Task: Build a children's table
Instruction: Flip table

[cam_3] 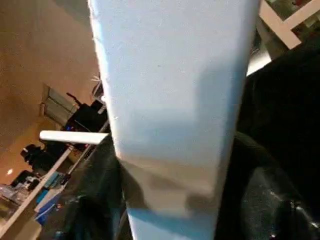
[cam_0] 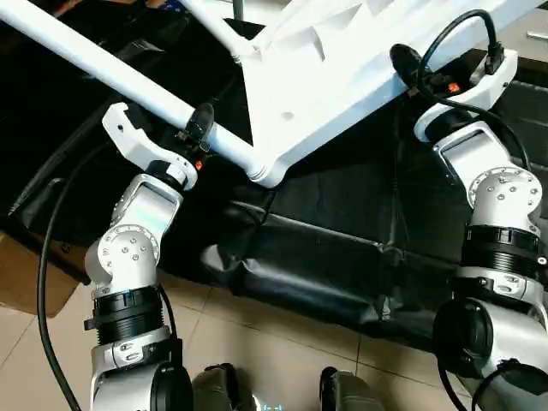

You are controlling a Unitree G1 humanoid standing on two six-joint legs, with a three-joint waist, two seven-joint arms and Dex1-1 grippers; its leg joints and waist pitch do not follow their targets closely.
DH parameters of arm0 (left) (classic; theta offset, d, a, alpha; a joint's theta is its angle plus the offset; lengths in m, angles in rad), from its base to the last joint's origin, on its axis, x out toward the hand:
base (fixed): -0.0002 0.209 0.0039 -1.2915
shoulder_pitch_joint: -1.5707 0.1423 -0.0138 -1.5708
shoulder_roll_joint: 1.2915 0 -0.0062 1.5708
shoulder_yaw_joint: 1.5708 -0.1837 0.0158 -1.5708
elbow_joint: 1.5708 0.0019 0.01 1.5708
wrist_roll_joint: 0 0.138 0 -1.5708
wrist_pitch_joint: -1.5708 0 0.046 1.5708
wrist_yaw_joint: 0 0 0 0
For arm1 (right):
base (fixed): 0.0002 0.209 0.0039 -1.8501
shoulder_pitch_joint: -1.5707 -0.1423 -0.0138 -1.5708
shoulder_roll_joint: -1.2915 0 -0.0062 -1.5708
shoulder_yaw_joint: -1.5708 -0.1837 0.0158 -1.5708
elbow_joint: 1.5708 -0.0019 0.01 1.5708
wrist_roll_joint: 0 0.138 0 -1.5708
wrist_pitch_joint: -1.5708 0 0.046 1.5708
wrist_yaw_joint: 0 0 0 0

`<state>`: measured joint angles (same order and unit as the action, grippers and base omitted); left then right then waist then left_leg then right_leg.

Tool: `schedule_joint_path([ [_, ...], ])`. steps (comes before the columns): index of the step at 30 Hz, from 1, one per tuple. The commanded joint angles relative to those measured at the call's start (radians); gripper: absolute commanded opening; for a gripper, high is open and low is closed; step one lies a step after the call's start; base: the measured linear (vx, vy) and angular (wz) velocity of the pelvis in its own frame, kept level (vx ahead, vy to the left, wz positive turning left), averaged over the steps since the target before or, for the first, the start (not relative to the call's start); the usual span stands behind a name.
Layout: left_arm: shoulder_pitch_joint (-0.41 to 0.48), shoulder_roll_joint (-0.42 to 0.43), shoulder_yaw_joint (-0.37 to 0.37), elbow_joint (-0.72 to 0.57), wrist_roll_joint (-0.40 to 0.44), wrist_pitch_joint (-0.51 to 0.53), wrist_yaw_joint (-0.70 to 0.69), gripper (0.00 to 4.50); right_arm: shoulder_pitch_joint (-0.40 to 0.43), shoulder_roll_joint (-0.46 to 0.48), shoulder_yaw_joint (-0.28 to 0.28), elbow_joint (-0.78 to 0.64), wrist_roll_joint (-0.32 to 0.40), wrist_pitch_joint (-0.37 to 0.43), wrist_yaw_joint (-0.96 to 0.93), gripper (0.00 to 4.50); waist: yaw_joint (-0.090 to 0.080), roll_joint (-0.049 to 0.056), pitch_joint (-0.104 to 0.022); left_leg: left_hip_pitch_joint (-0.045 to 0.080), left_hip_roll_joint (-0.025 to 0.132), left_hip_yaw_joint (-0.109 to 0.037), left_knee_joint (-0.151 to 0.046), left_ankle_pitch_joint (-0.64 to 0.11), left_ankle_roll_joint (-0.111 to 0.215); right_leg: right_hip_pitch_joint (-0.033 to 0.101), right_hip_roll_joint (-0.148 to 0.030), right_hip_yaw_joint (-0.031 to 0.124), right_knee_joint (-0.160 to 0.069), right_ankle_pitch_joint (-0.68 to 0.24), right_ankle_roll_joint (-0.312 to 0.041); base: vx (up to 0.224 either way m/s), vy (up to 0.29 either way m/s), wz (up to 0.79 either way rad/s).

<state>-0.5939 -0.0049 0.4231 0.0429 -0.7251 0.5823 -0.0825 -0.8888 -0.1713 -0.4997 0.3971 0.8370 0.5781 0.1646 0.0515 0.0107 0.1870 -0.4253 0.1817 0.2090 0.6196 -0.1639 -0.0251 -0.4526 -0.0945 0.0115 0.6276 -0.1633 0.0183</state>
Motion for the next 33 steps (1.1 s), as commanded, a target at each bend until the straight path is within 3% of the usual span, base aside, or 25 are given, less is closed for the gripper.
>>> schedule_joint_path([
  [1, 0.031, -0.024, 0.008, 0.018, -0.068, 0.025, -0.008, 1.91, -0.019, -0.011, -0.011, 0.006, 0.022, 0.0, 0.011, 2.5, -0.002, -0.04, -0.123, 0.03, 0.014, -0.005, -0.059, -0.03, 0.097, 0.062, -0.012, 0.004, -0.052, -0.062, -0.213, 0.0, 0.0, 0.0],
  [2, 0.04, -0.026, 0.002, 0.012, -0.063, 0.025, -0.01, 1.91, -0.024, -0.017, -0.005, 0.016, 0.017, 0.0, 0.019, 2.46, -0.006, -0.05, -0.123, 0.031, 0.015, -0.003, -0.059, -0.033, 0.097, 0.06, -0.01, 0.004, -0.055, -0.074, -0.206, 0.0, 0.0, 0.0],
  [3, 0.051, -0.024, -0.008, 0.003, -0.053, 0.026, -0.015, 1.91, -0.029, -0.02, -0.004, 0.024, 0.015, -0.001, 0.021, 2.46, -0.006, -0.053, -0.125, 0.03, 0.016, -0.005, -0.059, -0.028, 0.096, 0.063, -0.013, 0.004, -0.05, -0.077, -0.199, 0.0, 0.0, 0.0],
  [5, 0.061, -0.022, -0.018, -0.005, -0.043, 0.027, -0.019, 1.91, -0.034, -0.022, -0.004, 0.031, 0.014, -0.002, 0.022, 2.32, -0.009, -0.05, -0.125, 0.031, 0.017, -0.005, -0.059, -0.023, 0.093, 0.058, -0.011, 0.003, -0.052, -0.074, -0.191, 0.0, 0.0, 0.0],
  [6, 0.079, -0.028, -0.026, -0.021, -0.037, 0.023, -0.019, 1.91, -0.045, -0.027, -0.006, 0.047, 0.006, -0.006, 0.02, 2.32, -0.017, -0.072, -0.127, 0.032, 0.017, 0.0, -0.059, -0.028, 0.091, 0.057, -0.006, 0.003, -0.056, -0.075, -0.182, 0.0, 0.0, 0.0],
  [8, 0.102, -0.038, -0.033, -0.043, -0.031, 0.017, -0.015, 1.91, -0.063, -0.035, -0.008, 0.075, -0.005, -0.015, 0.021, 2.26, -0.017, -0.066, -0.128, 0.034, 0.019, -0.003, -0.06, -0.043, 0.078, 0.056, -0.01, 0.003, -0.054, -0.094, -0.177, 0.0, 0.0, 0.0],
  [9, 0.102, -0.038, -0.033, -0.043, -0.031, 0.017, -0.015, 1.91, -0.063, -0.035, -0.008, 0.075, -0.005, -0.015, 0.021, 2.24, -0.021, -0.073, -0.127, 0.034, 0.02, -0.003, -0.061, -0.047, 0.073, 0.055, -0.009, 0.003, -0.054, -0.098, -0.172, 0.0, 0.0, 0.0],
  [12, 0.119, -0.043, -0.037, -0.061, -0.027, 0.009, -0.013, 1.91, -0.089, -0.049, -0.012, 0.112, -0.019, -0.034, 0.024, 2.17, -0.022, -0.081, -0.13, 0.036, 0.02, -0.002, -0.061, -0.064, 0.058, 0.054, -0.007, 0.003, -0.058, -0.111, -0.156, 0.0, 0.0, 0.0],
  [18, 0.125, -0.034, -0.058, -0.07, -0.02, 0.002, -0.024, 1.91, -0.11, -0.055, -0.023, 0.134, -0.022, -0.065, 0.024, 2.1, -0.017, -0.078, -0.137, 0.037, 0.019, -0.002, -0.058, -0.049, 0.059, 0.053, -0.005, 0.004, -0.054, -0.062, -0.158, 0.0, 0.0, 0.0],
  [19, 0.116, -0.027, -0.056, -0.053, -0.005, 0.004, -0.001, 1.91, -0.127, -0.056, -0.036, 0.145, -0.022, -0.092, 0.019, 2.1, -0.014, -0.069, -0.139, 0.037, 0.019, -0.003, -0.058, -0.047, 0.059, 0.054, -0.005, 0.003, -0.051, -0.048, -0.163, 0.0, 0.0, 0.0],
  [20, 0.116, -0.027, -0.055, -0.052, -0.006, 0.004, -0.002, 1.91, -0.128, -0.056, -0.037, 0.146, -0.022, -0.093, 0.019, 2.09, -0.017, -0.074, -0.138, 0.037, 0.019, -0.001, -0.058, -0.052, 0.057, 0.054, -0.004, 0.003, -0.053, -0.048, -0.165, 0.0, 0.0, 0.0],
  [23, 0.119, -0.01, -0.063, -0.049, -0.002, 0.006, -0.016, 2.61, -0.164, -0.065, -0.053, 0.174, -0.035, -0.15, 0.011, 2.06, -0.016, -0.073, -0.139, 0.036, 0.018, -0.002, -0.057, -0.054, 0.055, 0.056, -0.005, 0.003, -0.051, -0.039, -0.175, 0.0, 0.0, 0.0],
  [26, 0.132, 0.009, -0.088, -0.062, 0.016, 0.012, -0.034, 2.68, -0.205, -0.081, -0.066, 0.204, -0.048, -0.209, 0.003, 2.04, -0.017, -0.069, -0.141, 0.035, 0.018, -0.001, -0.056, -0.045, 0.056, 0.056, -0.004, 0.002, -0.048, -0.019, -0.19, 0.0, 0.0, 0.0],
  [29, 0.149, 0.022, -0.117, -0.078, 0.035, 0.012, -0.053, 3.1, -0.252, -0.106, -0.075, 0.241, -0.057, -0.253, 0.012, 1.99, -0.015, -0.069, -0.149, 0.034, 0.017, 0.0, -0.049, 0.015, 0.084, 0.06, -0.002, 0.001, -0.035, 0.084, -0.214, 0.0, 0.0, 0.0],
  [31, 0.152, 0.023, -0.121, -0.08, 0.037, 0.011, -0.054, 3.14, -0.26, -0.11, -0.077, 0.248, -0.057, -0.259, 0.013, 1.98, -0.016, -0.072, -0.156, 0.026, 0.014, 0.0, -0.041, 0.071, 0.113, 0.065, 0.002, 0.001, -0.022, 0.171, -0.23, 0.0, 0.0, 0.0],
  [32, 0.158, 0.027, -0.133, -0.086, 0.043, 0.012, -0.061, 3.14, -0.274, -0.123, -0.07, 0.267, -0.074, -0.282, 0.015, 1.97, -0.014, -0.071, -0.156, 0.024, 0.013, 0.002, -0.037, 0.103, 0.135, 0.062, 0.004, 0.0, -0.018, 0.223, -0.242, 0.0, 0.0, 0.0],
  [33, 0.158, 0.027, -0.133, -0.086, 0.043, 0.012, -0.061, 3.14, -0.274, -0.123, -0.07, 0.267, -0.074, -0.282, 0.015, 1.97, -0.014, -0.073, -0.154, 0.023, 0.014, 0.003, -0.037, 0.1, 0.146, 0.061, 0.003, -0.002, -0.018, 0.221, -0.25, 0.0, 0.0, 0.0],
])
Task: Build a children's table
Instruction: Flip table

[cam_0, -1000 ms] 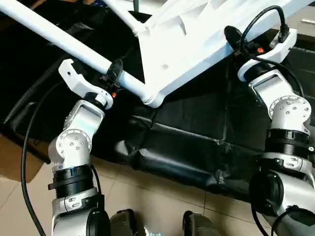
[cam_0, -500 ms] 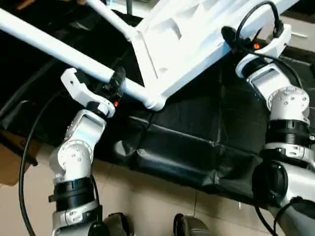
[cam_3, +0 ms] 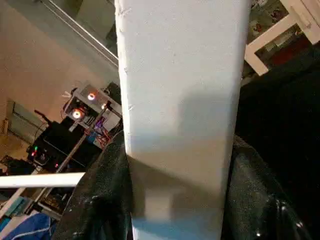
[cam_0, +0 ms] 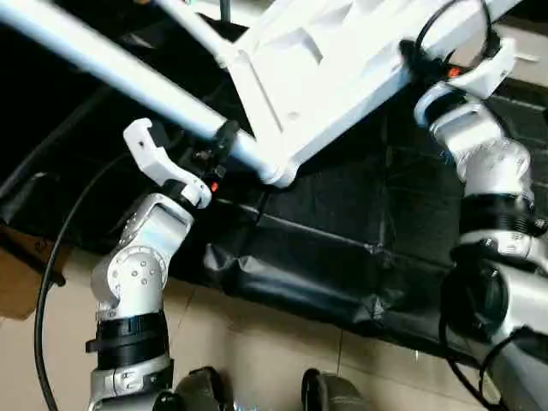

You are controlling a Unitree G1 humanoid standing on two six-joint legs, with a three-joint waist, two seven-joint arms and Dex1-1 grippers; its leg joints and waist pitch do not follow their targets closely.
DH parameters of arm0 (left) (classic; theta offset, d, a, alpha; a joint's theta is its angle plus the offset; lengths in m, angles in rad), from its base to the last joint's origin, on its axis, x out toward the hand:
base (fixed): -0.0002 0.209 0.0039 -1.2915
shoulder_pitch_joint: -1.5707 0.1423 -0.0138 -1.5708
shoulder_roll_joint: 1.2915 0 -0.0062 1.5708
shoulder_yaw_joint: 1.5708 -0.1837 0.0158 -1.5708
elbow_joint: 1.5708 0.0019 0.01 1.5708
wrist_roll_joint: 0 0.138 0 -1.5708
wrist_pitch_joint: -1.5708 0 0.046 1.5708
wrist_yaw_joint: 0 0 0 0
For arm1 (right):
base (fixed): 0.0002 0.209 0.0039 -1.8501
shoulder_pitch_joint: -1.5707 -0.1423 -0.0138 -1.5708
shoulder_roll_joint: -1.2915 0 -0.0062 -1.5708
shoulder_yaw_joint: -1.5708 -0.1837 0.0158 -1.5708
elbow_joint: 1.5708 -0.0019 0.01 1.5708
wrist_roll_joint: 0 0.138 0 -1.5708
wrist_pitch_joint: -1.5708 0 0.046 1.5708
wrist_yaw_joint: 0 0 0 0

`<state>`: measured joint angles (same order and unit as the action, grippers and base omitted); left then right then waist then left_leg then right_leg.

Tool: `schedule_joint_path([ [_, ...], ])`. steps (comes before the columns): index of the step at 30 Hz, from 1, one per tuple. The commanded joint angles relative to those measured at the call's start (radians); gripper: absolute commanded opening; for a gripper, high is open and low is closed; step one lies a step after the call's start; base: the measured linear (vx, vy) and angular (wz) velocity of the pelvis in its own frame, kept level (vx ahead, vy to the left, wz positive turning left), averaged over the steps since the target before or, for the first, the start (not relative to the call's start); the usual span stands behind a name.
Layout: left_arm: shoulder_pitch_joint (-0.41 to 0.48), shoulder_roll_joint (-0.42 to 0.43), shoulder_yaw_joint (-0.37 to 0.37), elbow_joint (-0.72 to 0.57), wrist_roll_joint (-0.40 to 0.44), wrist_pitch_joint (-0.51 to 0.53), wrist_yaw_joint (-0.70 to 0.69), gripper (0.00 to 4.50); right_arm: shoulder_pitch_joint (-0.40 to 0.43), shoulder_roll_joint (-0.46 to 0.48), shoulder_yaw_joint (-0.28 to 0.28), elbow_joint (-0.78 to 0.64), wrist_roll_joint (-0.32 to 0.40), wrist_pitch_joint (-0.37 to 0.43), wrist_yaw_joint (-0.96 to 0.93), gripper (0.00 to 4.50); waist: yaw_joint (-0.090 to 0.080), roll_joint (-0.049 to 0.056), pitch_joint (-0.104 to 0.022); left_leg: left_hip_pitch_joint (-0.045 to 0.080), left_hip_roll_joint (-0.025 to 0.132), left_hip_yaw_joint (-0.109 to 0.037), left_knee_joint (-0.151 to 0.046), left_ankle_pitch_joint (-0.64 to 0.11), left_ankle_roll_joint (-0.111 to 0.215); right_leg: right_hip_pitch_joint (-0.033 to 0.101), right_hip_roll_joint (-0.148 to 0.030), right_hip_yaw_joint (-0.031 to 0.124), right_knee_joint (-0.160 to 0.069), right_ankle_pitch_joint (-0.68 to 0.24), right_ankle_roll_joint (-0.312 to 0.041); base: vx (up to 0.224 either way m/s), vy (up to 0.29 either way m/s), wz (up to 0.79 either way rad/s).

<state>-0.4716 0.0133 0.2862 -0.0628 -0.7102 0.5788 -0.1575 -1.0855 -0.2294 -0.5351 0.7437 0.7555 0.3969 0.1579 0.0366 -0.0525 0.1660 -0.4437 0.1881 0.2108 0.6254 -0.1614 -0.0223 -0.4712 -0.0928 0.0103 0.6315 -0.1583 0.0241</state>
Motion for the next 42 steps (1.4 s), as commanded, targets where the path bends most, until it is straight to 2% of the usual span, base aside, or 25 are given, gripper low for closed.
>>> schedule_joint_path([
  [1, 0.044, 0.012, -0.006, 0.013, 0.033, 0.017, 0.011, 3.14, -0.098, -0.081, -0.029, -0.054, -0.014, -0.135, 0.023, 1.97, 0.002, -0.009, -0.133, 0.043, 0.009, 0.002, -0.042, 0.087, 0.145, 0.079, 0.001, -0.001, -0.024, 0.202, -0.258, 0.0, 0.0, 0.0],
  [3, 0.054, 0.016, -0.015, 0.007, 0.04, 0.017, 0.009, 3.14, -0.122, -0.097, -0.027, -0.029, -0.029, -0.164, 0.027, 1.96, 0.002, -0.007, -0.131, 0.044, 0.012, 0.003, -0.042, 0.063, 0.143, 0.077, -0.001, -0.001, -0.026, 0.163, -0.264, 0.0, 0.0, 0.0],
  [4, 0.073, 0.037, -0.042, -0.007, 0.056, 0.022, -0.016, 3.14, -0.151, -0.113, -0.02, -0.003, -0.047, -0.199, 0.039, 1.95, 0.003, -0.006, -0.129, 0.044, 0.013, 0.004, -0.043, 0.056, 0.142, 0.075, 0.0, 0.0, -0.027, 0.153, -0.264, 0.0, 0.0, 0.0],
  [6, 0.087, 0.053, -0.062, -0.019, 0.063, 0.028, -0.035, 3.14, -0.166, -0.126, -0.006, 0.011, -0.068, -0.22, 0.051, 1.94, 0.003, -0.005, -0.127, 0.049, 0.016, 0.004, -0.043, 0.039, 0.138, 0.071, 0.0, -0.001, -0.029, 0.119, -0.253, 0.0, 0.0, 0.0],
  [10, 0.128, 0.082, -0.116, -0.068, 0.063, 0.048, -0.084, 3.14, -0.211, -0.157, 0.013, 0.059, -0.113, -0.279, 0.079, 1.94, 0.009, -0.004, -0.129, 0.052, 0.016, 0.006, -0.04, 0.064, 0.132, 0.07, 0.006, -0.002, -0.025, 0.152, -0.249, 0.0, 0.0, 0.0],
  [12, 0.144, 0.091, -0.135, -0.092, 0.057, 0.057, -0.097, 3.14, -0.234, -0.17, 0.012, 0.092, -0.13, -0.316, 0.079, 1.94, 0.011, -0.005, -0.128, 0.047, 0.016, 0.005, -0.04, 0.063, 0.133, 0.07, 0.003, -0.002, -0.022, 0.155, -0.255, 0.0, 0.0, 0.0],
  [15, 0.158, 0.105, -0.157, -0.111, 0.062, 0.053, -0.112, 3.14, -0.25, -0.19, 0.045, 0.114, -0.182, -0.378, 0.097, 1.93, 0.008, -0.006, -0.122, 0.043, 0.017, 0.007, -0.04, 0.032, 0.133, 0.068, 0.001, -0.001, -0.025, 0.126, -0.257, 0.0, 0.0, 0.0],
  [19, 0.16, 0.119, -0.162, -0.12, 0.082, 0.039, -0.126, 3.14, -0.274, -0.216, 0.106, 0.128, -0.261, -0.453, 0.122, 1.91, 0.001, -0.009, -0.121, 0.04, 0.017, 0.005, -0.04, 0.013, 0.13, 0.07, 0.0, -0.001, -0.028, 0.104, -0.25, 0.0, 0.0, 0.0],
  [22, 0.163, 0.135, -0.178, -0.136, 0.098, 0.028, -0.147, 3.14, -0.291, -0.232, 0.132, 0.147, -0.306, -0.498, 0.131, 1.89, -0.002, -0.008, -0.121, 0.042, 0.018, 0.004, -0.04, 0.008, 0.128, 0.069, 0.0, 0.0, -0.028, 0.09, -0.246, 0.0, 0.0, 0.0],
  [26, 0.165, 0.149, -0.204, -0.172, 0.101, 0.031, -0.153, 3.14, -0.307, -0.256, 0.177, 0.188, -0.406, -0.617, 0.088, 1.88, -0.002, -0.008, -0.119, 0.044, 0.018, 0.006, -0.038, 0.013, 0.134, 0.065, 0.002, 0.0, -0.027, 0.105, -0.256, 0.0, 0.0, 0.0],
  [27, 0.165, 0.149, -0.204, -0.172, 0.101, 0.031, -0.153, 3.14, -0.307, -0.256, 0.177, 0.188, -0.406, -0.617, 0.088, 1.88, 0.0, -0.007, -0.119, 0.046, 0.019, 0.007, -0.037, 0.014, 0.136, 0.064, 0.001, 0.0, -0.026, 0.108, -0.256, 0.0, 0.0, 0.0],
  [29, 0.177, 0.165, -0.227, -0.186, 0.118, 0.032, -0.168, 3.14, -0.316, -0.269, 0.191, 0.206, -0.439, -0.671, 0.059, 1.86, 0.001, -0.01, -0.118, 0.042, 0.018, 0.006, -0.036, 0.016, 0.141, 0.066, 0.002, 0.0, -0.025, 0.112, -0.252, 0.0, 0.0, 0.0],
  [35, 0.193, 0.165, -0.242, -0.201, 0.12, 0.038, -0.173, 3.14, -0.33, -0.282, 0.2, 0.233, -0.486, -0.74, 0.022, 1.78, -0.003, -0.011, -0.114, 0.042, 0.019, 0.006, -0.039, -0.044, 0.124, 0.063, 0.001, 0.001, -0.033, 0.035, -0.237, 0.0, 0.0, 0.0],
  [42, 0.227, 0.228, -0.297, -0.219, 0.145, 0.069, -0.225, 3.14, -0.376, -0.324, 0.215, 0.292, -0.56, -0.857, -0.058, 1.64, -0.003, -0.007, -0.117, 0.041, 0.015, 0.006, -0.036, -0.012, 0.127, 0.062, 0.006, -0.001, -0.027, 0.072, -0.238, 0.0, 0.0, 0.0],
])
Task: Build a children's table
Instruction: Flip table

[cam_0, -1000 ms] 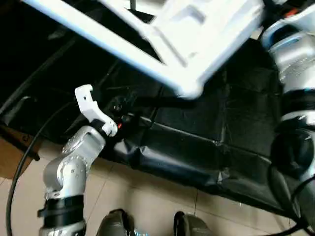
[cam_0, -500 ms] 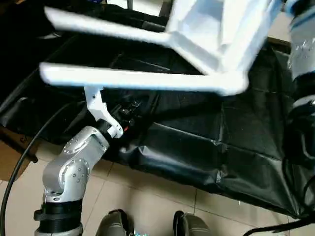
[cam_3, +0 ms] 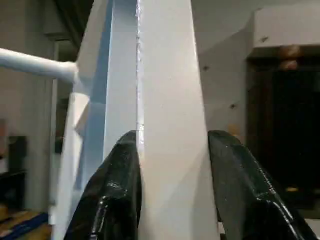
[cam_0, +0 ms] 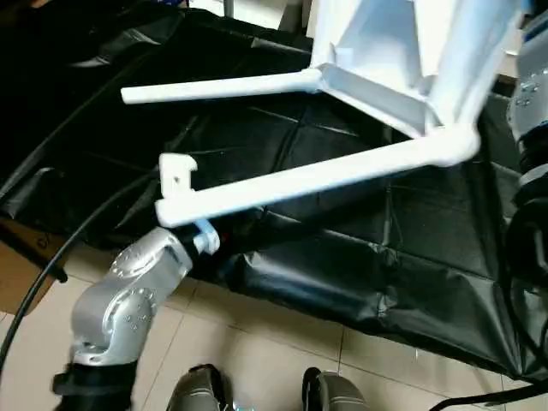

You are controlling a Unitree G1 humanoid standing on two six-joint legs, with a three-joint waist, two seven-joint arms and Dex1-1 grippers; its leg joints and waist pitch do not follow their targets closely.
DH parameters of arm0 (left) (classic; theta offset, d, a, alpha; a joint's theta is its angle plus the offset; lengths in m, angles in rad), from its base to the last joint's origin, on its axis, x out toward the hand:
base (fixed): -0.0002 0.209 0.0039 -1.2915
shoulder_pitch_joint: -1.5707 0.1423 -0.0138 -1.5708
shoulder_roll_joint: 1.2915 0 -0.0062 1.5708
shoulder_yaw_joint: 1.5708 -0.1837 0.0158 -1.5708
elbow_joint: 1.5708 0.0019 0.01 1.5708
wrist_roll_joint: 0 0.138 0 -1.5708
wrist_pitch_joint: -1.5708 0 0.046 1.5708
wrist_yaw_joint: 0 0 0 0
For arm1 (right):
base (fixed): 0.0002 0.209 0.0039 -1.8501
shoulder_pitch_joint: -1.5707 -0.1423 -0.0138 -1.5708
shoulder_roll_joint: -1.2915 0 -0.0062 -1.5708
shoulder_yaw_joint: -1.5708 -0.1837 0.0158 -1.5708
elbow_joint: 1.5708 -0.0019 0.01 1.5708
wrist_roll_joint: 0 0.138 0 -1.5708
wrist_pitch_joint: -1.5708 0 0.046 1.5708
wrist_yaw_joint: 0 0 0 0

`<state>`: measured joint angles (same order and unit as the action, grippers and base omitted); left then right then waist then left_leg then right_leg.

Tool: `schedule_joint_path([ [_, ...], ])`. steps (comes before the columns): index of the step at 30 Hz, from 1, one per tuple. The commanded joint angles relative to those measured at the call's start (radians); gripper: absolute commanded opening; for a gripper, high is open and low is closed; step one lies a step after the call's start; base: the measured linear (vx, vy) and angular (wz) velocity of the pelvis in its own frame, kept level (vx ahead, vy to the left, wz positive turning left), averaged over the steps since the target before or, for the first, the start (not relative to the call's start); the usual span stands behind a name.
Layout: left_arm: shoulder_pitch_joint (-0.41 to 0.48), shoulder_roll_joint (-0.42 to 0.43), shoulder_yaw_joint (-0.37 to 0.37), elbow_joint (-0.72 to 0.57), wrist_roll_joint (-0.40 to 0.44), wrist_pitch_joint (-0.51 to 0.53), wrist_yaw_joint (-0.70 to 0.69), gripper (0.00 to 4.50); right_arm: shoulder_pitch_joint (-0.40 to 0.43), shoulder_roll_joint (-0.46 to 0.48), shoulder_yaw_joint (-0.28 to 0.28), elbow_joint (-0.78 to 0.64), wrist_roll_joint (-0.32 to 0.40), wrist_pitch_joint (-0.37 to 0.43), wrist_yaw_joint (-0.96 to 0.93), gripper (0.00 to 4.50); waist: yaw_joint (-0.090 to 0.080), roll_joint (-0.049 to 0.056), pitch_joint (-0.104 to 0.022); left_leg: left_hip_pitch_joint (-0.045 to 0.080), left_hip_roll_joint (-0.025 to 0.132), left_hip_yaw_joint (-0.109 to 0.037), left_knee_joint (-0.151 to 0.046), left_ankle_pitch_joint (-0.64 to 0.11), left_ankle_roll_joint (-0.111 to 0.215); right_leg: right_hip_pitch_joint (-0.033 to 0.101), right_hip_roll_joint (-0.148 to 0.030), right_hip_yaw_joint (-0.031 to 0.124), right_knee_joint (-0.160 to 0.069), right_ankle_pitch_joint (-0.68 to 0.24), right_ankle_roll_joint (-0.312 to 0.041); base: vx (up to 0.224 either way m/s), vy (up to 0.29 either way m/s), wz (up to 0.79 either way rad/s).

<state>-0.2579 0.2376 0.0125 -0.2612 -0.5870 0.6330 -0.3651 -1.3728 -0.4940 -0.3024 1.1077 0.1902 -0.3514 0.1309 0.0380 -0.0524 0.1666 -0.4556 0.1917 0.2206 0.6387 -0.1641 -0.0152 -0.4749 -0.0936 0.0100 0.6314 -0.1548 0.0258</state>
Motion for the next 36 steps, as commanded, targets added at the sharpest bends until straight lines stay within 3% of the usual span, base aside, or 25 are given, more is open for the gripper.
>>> schedule_joint_path([
  [1, 0.015, 0.007, -0.022, -0.016, 0.029, 0.01, -0.015, 3.14, -0.1, -0.069, -0.01, -0.065, -0.009, -0.119, -0.028, 1.64, -0.005, -0.008, -0.117, 0.052, 0.012, -0.004, -0.049, -0.008, 0.121, 0.067, 0.007, -0.001, -0.027, 0.072, -0.239, 0.0, 0.0, 0.0],
  [8, 0.026, 0.038, -0.01, 0.019, 0.061, -0.008, -0.009, 3.14, -0.156, -0.126, 0.003, -0.028, -0.061, -0.173, -0.073, 1.32, -0.01, -0.012, -0.121, 0.045, 0.008, -0.004, -0.044, 0.016, 0.132, 0.073, 0.008, 0.001, -0.02, 0.125, -0.235, 0.0, 0.0, 0.0],
  [11, 0.037, 0.042, -0.017, 0.016, 0.066, -0.01, -0.01, 3.14, -0.182, -0.143, 0.003, -0.006, -0.08, -0.208, -0.098, 0.95, -0.009, -0.013, -0.123, 0.044, 0.008, -0.001, -0.039, 0.039, 0.156, 0.067, 0.012, 0.0, -0.014, 0.184, -0.246, 0.0, 0.0, 0.0],
  [15, 0.038, 0.043, -0.008, 0.028, 0.083, -0.025, -0.008, 3.14, -0.202, -0.161, 0.02, 0.014, -0.108, -0.236, -0.108, 0.68, -0.007, -0.011, -0.111, 0.045, 0.013, 0.0, -0.044, -0.043, 0.142, 0.061, 0.012, -0.001, -0.026, 0.074, -0.234, 0.0, 0.0, 0.0],
  [18, 0.033, 0.05, 0.004, 0.033, 0.092, -0.04, -0.011, 3.14, -0.221, -0.183, 0.052, 0.034, -0.164, -0.266, -0.139, 0.35, -0.012, -0.01, -0.101, 0.044, 0.014, -0.003, -0.05, -0.142, 0.081, 0.053, 0.009, -0.002, -0.042, -0.08, -0.196, 0.0, 0.0, 0.0],
  [21, 0.025, 0.053, 0.013, 0.031, 0.094, -0.052, -0.01, 3.14, -0.236, -0.196, 0.101, 0.037, -0.23, -0.299, -0.177, 0.2, -0.019, -0.014, -0.099, 0.039, 0.011, -0.008, -0.054, -0.209, 0.029, 0.052, 0.005, -0.004, -0.051, -0.196, -0.152, 0.0, 0.0, 0.0],
  [26, -0.008, 0.047, 0.002, 0.015, 0.133, -0.089, 0.011, 3.14, -0.237, -0.168, 0.135, 0.051, -0.261, -0.318, -0.171, 0.06, -0.036, -0.018, -0.097, 0.041, 0.013, -0.013, -0.055, -0.314, 0.0, 0.037, 0.006, -0.004, -0.062, -0.3, -0.112, 0.0, 0.0, 0.0],
  [31, -0.049, 0.034, -0.018, -0.018, 0.176, -0.107, 0.051, 3.14, -0.202, -0.14, 0.139, 0.072, -0.251, -0.275, -0.142, 0.06, -0.038, -0.017, -0.101, 0.041, 0.014, -0.013, -0.054, -0.3, 0.01, 0.037, 0.006, -0.003, -0.061, -0.266, -0.115, 0.0, 0.0, 0.0],
  [36, -0.114, 0.007, -0.006, -0.03, 0.19, -0.119, 0.094, 3.14, -0.173, -0.104, 0.142, 0.105, -0.228, -0.144, -0.044, 0.06, -0.037, -0.014, -0.107, 0.041, 0.014, -0.013, -0.052, -0.251, 0.038, 0.045, 0.006, -0.003, -0.053, -0.18, -0.16, 0.0, 0.0, 0.0],
])
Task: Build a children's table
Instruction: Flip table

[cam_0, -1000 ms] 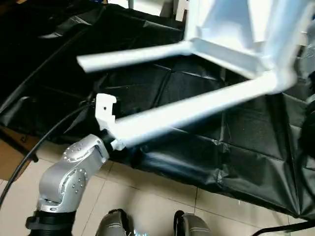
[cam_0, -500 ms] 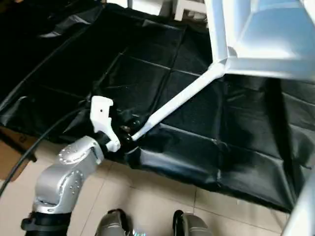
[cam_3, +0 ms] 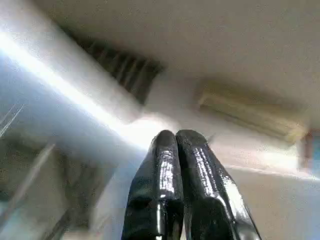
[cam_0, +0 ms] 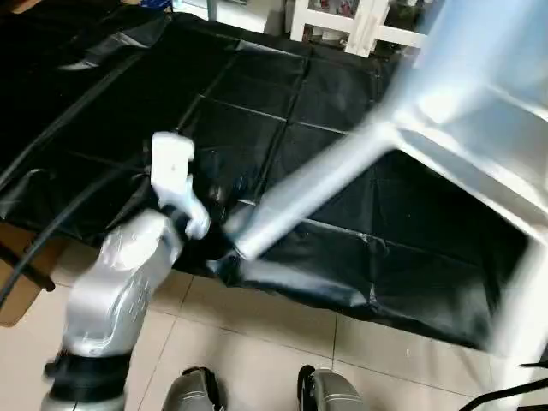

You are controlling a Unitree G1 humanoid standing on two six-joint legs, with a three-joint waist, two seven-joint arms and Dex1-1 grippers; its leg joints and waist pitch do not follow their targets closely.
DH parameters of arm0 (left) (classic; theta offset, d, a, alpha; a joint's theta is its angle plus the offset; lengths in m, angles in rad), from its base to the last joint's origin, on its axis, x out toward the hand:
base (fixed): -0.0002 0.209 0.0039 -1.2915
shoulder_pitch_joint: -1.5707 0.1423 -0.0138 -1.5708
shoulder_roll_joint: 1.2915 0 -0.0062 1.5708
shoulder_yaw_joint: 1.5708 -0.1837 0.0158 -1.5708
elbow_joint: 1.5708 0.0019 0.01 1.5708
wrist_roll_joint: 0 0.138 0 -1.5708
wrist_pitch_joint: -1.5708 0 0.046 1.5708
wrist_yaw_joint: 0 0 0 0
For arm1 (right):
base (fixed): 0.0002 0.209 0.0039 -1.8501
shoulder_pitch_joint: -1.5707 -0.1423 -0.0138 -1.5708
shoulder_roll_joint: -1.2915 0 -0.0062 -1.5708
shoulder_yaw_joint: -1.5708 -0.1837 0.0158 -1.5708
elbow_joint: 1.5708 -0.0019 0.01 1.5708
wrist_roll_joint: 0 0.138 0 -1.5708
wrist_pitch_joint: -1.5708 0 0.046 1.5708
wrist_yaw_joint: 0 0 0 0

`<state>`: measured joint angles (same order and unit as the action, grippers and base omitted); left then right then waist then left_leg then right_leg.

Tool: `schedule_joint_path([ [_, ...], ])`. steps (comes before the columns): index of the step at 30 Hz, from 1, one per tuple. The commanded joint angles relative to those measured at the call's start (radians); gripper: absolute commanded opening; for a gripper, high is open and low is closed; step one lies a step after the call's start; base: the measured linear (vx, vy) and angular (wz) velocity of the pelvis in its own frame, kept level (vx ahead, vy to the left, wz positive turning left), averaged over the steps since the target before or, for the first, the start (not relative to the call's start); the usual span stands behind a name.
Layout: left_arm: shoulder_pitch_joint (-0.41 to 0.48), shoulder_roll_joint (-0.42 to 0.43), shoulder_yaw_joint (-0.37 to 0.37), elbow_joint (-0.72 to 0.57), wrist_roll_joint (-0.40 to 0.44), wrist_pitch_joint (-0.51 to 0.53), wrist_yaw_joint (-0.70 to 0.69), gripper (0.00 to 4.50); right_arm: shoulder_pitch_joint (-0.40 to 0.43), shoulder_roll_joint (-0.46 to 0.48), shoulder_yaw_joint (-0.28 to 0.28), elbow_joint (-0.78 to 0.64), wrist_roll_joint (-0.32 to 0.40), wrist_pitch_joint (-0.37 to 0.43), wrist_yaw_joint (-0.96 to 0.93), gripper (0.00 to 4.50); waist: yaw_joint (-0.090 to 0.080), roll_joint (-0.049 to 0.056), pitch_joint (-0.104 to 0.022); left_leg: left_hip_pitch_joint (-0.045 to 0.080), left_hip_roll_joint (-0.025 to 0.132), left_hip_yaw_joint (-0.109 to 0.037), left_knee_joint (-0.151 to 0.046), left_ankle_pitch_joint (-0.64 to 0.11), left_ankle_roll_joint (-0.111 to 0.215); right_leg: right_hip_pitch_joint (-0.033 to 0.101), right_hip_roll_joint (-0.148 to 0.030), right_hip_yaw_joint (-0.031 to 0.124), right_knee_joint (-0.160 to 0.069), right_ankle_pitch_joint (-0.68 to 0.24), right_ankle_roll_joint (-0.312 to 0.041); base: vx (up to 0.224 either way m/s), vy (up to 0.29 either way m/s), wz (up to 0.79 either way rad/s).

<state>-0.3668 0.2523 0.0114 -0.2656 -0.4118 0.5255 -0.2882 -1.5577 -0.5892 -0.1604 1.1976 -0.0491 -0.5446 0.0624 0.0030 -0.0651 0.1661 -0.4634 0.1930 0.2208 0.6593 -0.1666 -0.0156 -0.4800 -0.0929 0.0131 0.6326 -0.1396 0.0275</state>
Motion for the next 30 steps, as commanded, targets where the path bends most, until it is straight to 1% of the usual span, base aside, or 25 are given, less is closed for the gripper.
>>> schedule_joint_path([
  [1, -0.024, -0.014, 0.004, -0.024, 0.022, -0.02, 0.033, 3.14, 0.03, 0.008, 0.002, 0.025, 0.018, 0.096, 0.062, 0.06, -0.001, 0.005, -0.107, 0.05, 0.013, -0.013, -0.072, -0.241, 0.038, 0.049, 0.005, -0.005, -0.053, -0.183, -0.168, 0.0, 0.0, 0.0],
  [2, -0.045, -0.023, 0.018, -0.021, 0.027, -0.027, 0.057, 3.14, 0.054, 0.027, 0.021, 0.038, 0.006, 0.151, 0.094, 0.06, -0.001, 0.001, -0.109, 0.049, 0.013, -0.012, -0.071, -0.23, 0.044, 0.052, 0.005, -0.005, -0.053, -0.165, -0.175, 0.0, 0.0, 0.0],
  [3, -0.066, -0.027, 0.028, -0.014, 0.04, -0.038, 0.076, 3.14, 0.078, 0.051, 0.022, 0.04, 0.012, 0.161, 0.118, 0.06, -0.002, 0.005, -0.111, 0.048, 0.013, -0.013, -0.071, -0.21, 0.049, 0.055, 0.005, -0.005, -0.05, -0.14, -0.185, 0.0, 0.0, 0.0],
  [5, -0.095, -0.02, 0.037, 0.007, 0.067, -0.057, 0.092, 3.14, 0.108, 0.088, 0.019, 0.04, 0.02, 0.171, 0.116, 0.06, 0.002, 0.006, -0.116, 0.048, 0.013, -0.013, -0.068, -0.179, 0.061, 0.058, 0.001, -0.004, -0.045, -0.103, -0.196, 0.0, 0.0, 0.0],
  [7, -0.104, -0.009, 0.041, 0.021, 0.084, -0.067, 0.095, 3.14, 0.118, 0.103, 0.012, 0.04, 0.027, 0.186, 0.104, 0.06, 0.003, 0.008, -0.12, 0.049, 0.013, -0.013, -0.067, -0.138, 0.073, 0.06, 0.001, -0.005, -0.04, -0.065, -0.213, 0.0, 0.0, 0.0],
  [8, -0.1, -0.008, 0.049, 0.015, 0.078, -0.059, 0.096, 3.14, 0.119, 0.107, 0.004, 0.041, 0.037, 0.205, 0.105, 0.06, 0.005, 0.009, -0.123, 0.049, 0.013, -0.013, -0.066, -0.111, 0.078, 0.063, 0.001, -0.006, -0.034, -0.037, -0.228, 0.0, 0.0, 0.0],
  [9, -0.099, -0.008, 0.049, 0.014, 0.077, -0.059, 0.096, 3.14, 0.119, 0.106, 0.003, 0.04, 0.037, 0.205, 0.102, 0.06, 0.005, 0.009, -0.124, 0.05, 0.014, -0.012, -0.065, -0.093, 0.082, 0.064, 0.003, -0.006, -0.031, -0.01, -0.242, 0.0, 0.0, 0.0],
  [10, -0.097, -0.009, 0.05, 0.011, 0.077, -0.059, 0.097, 3.14, 0.119, 0.104, 0.003, 0.039, 0.037, 0.206, 0.098, 0.06, 0.007, 0.009, -0.126, 0.052, 0.014, -0.012, -0.063, -0.08, 0.084, 0.065, 0.003, -0.007, -0.028, 0.009, -0.247, 0.0, 0.0, 0.0],
  [11, -0.089, -0.009, 0.056, 0.005, 0.075, -0.055, 0.099, 3.14, 0.115, 0.098, 0.0, 0.036, 0.04, 0.213, 0.1, 0.06, 0.009, 0.011, -0.125, 0.054, 0.016, -0.011, -0.063, -0.062, 0.092, 0.062, 0.005, -0.008, -0.026, 0.034, -0.256, 0.0, 0.0, 0.0],
  [13, -0.087, -0.007, 0.056, 0.006, 0.084, -0.06, 0.103, 3.14, 0.115, 0.094, -0.003, 0.028, 0.043, 0.225, 0.104, 0.06, 0.01, 0.01, -0.121, 0.055, 0.016, -0.008, -0.064, -0.084, 0.094, 0.06, 0.005, -0.008, -0.031, 0.011, -0.259, 0.0, 0.0, 0.0],
  [14, -0.088, -0.01, 0.064, 0.01, 0.083, -0.06, 0.109, 3.14, 0.116, 0.093, -0.006, 0.024, 0.044, 0.232, 0.108, 0.06, 0.011, 0.01, -0.119, 0.057, 0.017, -0.008, -0.065, -0.108, 0.089, 0.059, 0.005, -0.007, -0.035, -0.018, -0.254, 0.0, 0.0, 0.0],
  [17, -0.087, 0.004, 0.077, 0.026, 0.075, -0.06, 0.089, 3.14, 0.124, 0.102, -0.025, 0.016, 0.075, 0.271, 0.184, 0.06, 0.012, 0.008, -0.113, 0.058, 0.017, -0.009, -0.07, -0.176, 0.062, 0.054, 0.002, -0.007, -0.044, -0.103, -0.232, 0.0, 0.0, 0.0],
  [18, -0.087, 0.004, 0.077, 0.026, 0.075, -0.06, 0.089, 3.14, 0.124, 0.102, -0.025, 0.016, 0.075, 0.271, 0.184, 0.06, 0.012, 0.007, -0.113, 0.058, 0.016, -0.01, -0.071, -0.194, 0.058, 0.054, 0.002, -0.007, -0.046, -0.122, -0.227, 0.0, 0.0, 0.0],
  [19, -0.077, 0.024, 0.073, 0.029, 0.074, -0.061, 0.058, 3.14, 0.14, 0.116, -0.036, -0.005, 0.105, 0.286, 0.256, 0.06, 0.011, 0.007, -0.111, 0.057, 0.017, -0.012, -0.073, -0.213, 0.046, 0.052, 0.001, -0.007, -0.048, -0.15, -0.216, 0.0, 0.0, 0.0],
  [20, -0.073, 0.031, 0.071, 0.029, 0.075, -0.062, 0.047, 3.14, 0.147, 0.119, -0.038, -0.015, 0.114, 0.288, 0.275, 0.06, 0.01, 0.007, -0.11, 0.057, 0.018, -0.013, -0.075, -0.233, 0.042, 0.05, -0.001, -0.006, -0.049, -0.172, -0.205, 0.0, 0.0, 0.0],
  [21, -0.063, 0.043, 0.067, 0.029, 0.079, -0.051, 0.04, 3.14, 0.167, 0.123, -0.034, -0.037, 0.118, 0.285, 0.282, 0.06, 0.01, 0.007, -0.11, 0.057, 0.019, -0.015, -0.076, -0.233, 0.037, 0.049, -0.002, -0.007, -0.05, -0.176, -0.199, 0.0, 0.0, 0.0],
  [22, -0.063, 0.043, 0.067, 0.029, 0.079, -0.051, 0.04, 3.14, 0.167, 0.123, -0.034, -0.037, 0.118, 0.285, 0.282, 0.06, 0.012, 0.008, -0.108, 0.057, 0.019, -0.015, -0.078, -0.229, 0.034, 0.048, -0.002, -0.007, -0.052, -0.175, -0.196, 0.0, 0.0, 0.0],
  [23, -0.046, 0.052, 0.07, 0.035, 0.085, -0.032, 0.041, 3.14, 0.239, 0.148, -0.037, -0.129, 0.164, 0.298, 0.329, 0.06, 0.01, 0.008, -0.111, 0.057, 0.018, -0.015, -0.077, -0.219, 0.03, 0.049, -0.002, -0.007, -0.048, -0.164, -0.198, 0.0, 0.0, 0.0],
  [24, -0.046, 0.052, 0.07, 0.035, 0.085, -0.032, 0.041, 3.14, 0.239, 0.148, -0.037, -0.129, 0.164, 0.298, 0.329, 0.06, 0.014, 0.012, -0.109, 0.059, 0.019, -0.014, -0.08, -0.216, 0.034, 0.047, -0.002, -0.005, -0.051, -0.148, -0.188, 0.0, 0.0, 0.0],
  [25, -0.036, 0.047, 0.084, 0.043, 0.093, -0.019, 0.065, 3.14, 0.333, 0.179, -0.027, -0.269, 0.217, 0.323, 0.39, 0.06, 0.012, 0.015, -0.109, 0.058, 0.017, -0.016, -0.08, -0.214, 0.035, 0.048, -0.001, -0.005, -0.049, -0.143, -0.188, 0.0, 0.0, 0.0],
  [26, -0.037, 0.036, 0.103, 0.055, 0.093, -0.013, 0.091, 3.14, 0.409, 0.195, -0.013, -0.389, 0.247, 0.334, 0.408, 0.06, 0.016, 0.019, -0.11, 0.062, 0.019, -0.017, -0.083, -0.213, 0.032, 0.049, -0.003, -0.004, -0.051, -0.13, -0.182, 0.0, 0.0, 0.0],
  [27, -0.039, 0.029, 0.115, 0.065, 0.093, -0.01, 0.108, 3.14, 0.458, 0.204, -0.003, -0.467, 0.265, 0.34, 0.418, 0.06, 0.018, 0.014, -0.112, 0.063, 0.017, -0.016, -0.085, -0.192, 0.032, 0.055, 0.0, -0.003, -0.051, -0.101, -0.178, 0.0, 0.0, 0.0],
  [28, -0.041, 0.022, 0.137, 0.069, 0.083, -0.008, 0.122, 3.14, 0.538, 0.216, 0.009, -0.607, 0.309, 0.396, 0.426, 0.06, 0.023, 0.025, -0.114, 0.066, 0.018, -0.02, -0.087, -0.19, 0.027, 0.055, -0.002, -0.004, -0.049, -0.097, -0.182, 0.0, 0.0, 0.0],
  [29, -0.041, 0.018, 0.151, 0.07, 0.076, -0.006, 0.13, 3.14, 0.592, 0.224, 0.015, -0.702, 0.339, 0.437, 0.433, 0.06, 0.025, 0.02, -0.12, 0.068, 0.018, -0.02, -0.086, -0.17, 0.024, 0.06, -0.001, -0.004, -0.047, -0.074, -0.185, 0.0, 0.0, 0.0],
  [30, -0.041, 0.018, 0.151, 0.07, 0.076, -0.006, 0.13, 3.14, 0.592, 0.224, 0.015, -0.702, 0.339, 0.437, 0.433, 0.06, 0.024, 0.02, -0.12, 0.067, 0.017, -0.021, -0.087, -0.166, 0.025, 0.062, 0.001, -0.006, -0.047, -0.074, -0.193, 0.0, 0.0, 0.0],
])
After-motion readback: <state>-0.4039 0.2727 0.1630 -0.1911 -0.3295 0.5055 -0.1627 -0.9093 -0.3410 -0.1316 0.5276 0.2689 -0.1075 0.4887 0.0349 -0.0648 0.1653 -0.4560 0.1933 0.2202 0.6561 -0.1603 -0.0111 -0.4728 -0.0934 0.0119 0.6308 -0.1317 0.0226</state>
